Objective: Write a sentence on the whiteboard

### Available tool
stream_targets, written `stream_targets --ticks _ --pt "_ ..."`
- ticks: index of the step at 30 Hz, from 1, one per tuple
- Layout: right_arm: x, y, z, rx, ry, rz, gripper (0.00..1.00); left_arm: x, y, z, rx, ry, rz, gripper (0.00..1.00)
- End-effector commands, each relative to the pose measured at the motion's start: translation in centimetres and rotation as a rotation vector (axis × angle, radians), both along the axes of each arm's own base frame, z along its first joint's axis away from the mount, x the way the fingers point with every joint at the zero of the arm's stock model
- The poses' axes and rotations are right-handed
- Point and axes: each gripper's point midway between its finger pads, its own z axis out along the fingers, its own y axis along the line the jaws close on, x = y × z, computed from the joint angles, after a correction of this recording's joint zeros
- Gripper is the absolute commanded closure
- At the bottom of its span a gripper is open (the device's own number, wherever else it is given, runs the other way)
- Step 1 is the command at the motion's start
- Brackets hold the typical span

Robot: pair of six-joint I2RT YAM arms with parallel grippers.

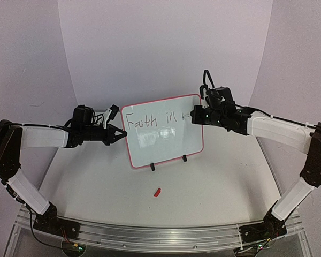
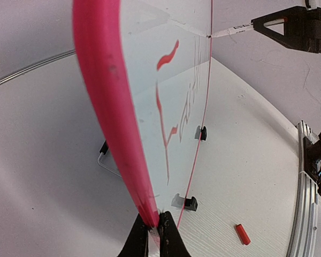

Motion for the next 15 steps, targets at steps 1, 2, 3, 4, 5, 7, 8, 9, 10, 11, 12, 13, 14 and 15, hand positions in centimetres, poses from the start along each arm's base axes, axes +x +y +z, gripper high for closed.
stream_targets --ticks 1,2,3,4,5,7,8,9,10,11,12,13,14,15 --pt "0.60 -0.75 5.21 0.065 -0.118 -0.042 1.00 1.06 0.67 -1.41 0.077 -0.030 0.038 1.00" --pt "0.61 -0.76 5.22 0.064 -0.120 -0.042 1.00 1.04 0.65 -1.45 0.077 -0.029 0.037 1.00" --pt "0.61 -0.71 5.33 0.065 -0.123 -0.041 1.00 1.04 0.65 -1.48 0.077 -0.028 0.037 1.00" --pt "0.68 -0.70 5.39 0.066 -0.126 -0.041 1.00 1.10 0.67 -1.49 0.077 -0.028 0.039 1.00" --pt "0.71 -0.68 5.38 0.066 -0.127 -0.041 1.00 1.10 0.67 -1.43 0.076 -0.029 0.038 1.00" --pt "0.81 -0.69 5.48 0.067 -0.131 -0.044 1.00 1.11 0.67 -1.46 0.077 -0.028 0.039 1.00" --pt "0.82 -0.64 5.45 0.066 -0.132 -0.044 1.00 1.12 0.68 -1.51 0.077 -0.028 0.039 1.00" --pt "0.87 -0.70 5.49 0.066 -0.134 -0.046 1.00 1.09 0.63 -1.51 0.077 -0.027 0.038 1.00" --pt "0.90 -0.79 5.36 0.062 -0.134 -0.053 1.00 1.12 0.68 -1.47 0.077 -0.029 0.039 1.00" --pt "0.93 -0.84 5.38 0.062 -0.135 -0.055 1.00 1.12 0.68 -1.44 0.077 -0.029 0.039 1.00" --pt "0.93 -1.03 5.37 0.059 -0.136 -0.063 1.00 1.07 0.68 -1.47 0.077 -0.029 0.038 1.00" --pt "0.90 -1.13 5.37 0.058 -0.137 -0.066 1.00 1.07 0.69 -1.46 0.077 -0.029 0.038 1.00" --pt "0.87 -1.24 5.39 0.057 -0.138 -0.070 1.00 1.05 0.67 -1.37 0.076 -0.030 0.038 1.00" --pt "0.85 -1.30 5.41 0.057 -0.139 -0.072 1.00 1.04 0.65 -1.36 0.076 -0.031 0.037 1.00"
